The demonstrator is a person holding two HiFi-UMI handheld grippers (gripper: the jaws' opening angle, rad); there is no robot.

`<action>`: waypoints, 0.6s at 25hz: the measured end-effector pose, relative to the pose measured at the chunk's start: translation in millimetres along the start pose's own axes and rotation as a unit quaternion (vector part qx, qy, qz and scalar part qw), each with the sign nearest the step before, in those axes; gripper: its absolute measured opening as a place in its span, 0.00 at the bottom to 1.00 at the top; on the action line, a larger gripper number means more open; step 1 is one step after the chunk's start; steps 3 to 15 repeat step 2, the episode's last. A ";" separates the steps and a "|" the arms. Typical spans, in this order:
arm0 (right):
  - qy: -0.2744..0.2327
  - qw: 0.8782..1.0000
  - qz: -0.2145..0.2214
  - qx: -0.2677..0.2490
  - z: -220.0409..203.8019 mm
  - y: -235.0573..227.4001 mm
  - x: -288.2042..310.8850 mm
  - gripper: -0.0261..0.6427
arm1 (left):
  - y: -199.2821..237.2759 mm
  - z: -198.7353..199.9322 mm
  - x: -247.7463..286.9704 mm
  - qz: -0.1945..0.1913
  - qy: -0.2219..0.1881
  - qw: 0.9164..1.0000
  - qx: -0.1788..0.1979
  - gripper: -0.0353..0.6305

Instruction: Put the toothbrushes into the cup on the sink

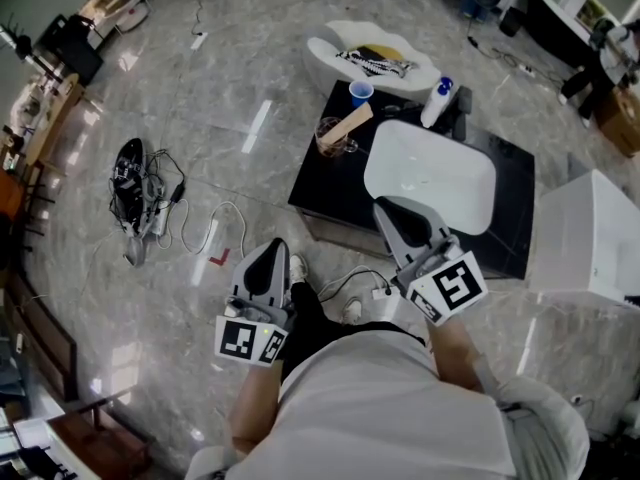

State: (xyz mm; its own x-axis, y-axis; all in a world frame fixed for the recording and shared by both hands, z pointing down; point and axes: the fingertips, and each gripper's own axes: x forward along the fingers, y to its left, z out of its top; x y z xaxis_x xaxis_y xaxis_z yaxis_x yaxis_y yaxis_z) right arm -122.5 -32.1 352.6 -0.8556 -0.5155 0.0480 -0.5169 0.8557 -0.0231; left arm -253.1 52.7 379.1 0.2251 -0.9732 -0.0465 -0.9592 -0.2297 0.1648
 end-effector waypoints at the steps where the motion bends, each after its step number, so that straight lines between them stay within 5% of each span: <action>1: 0.000 1.000 -0.001 0.001 -0.5 -1.0 0.2 0.10 | 0.1 -0.3 0.4 0.000 0.001 1.000 0.000 0.06; 15: 0.001 1.000 -0.002 0.002 -1.0 -2.0 0.3 0.10 | 0.3 -0.7 0.8 -0.001 0.001 1.000 0.000 0.06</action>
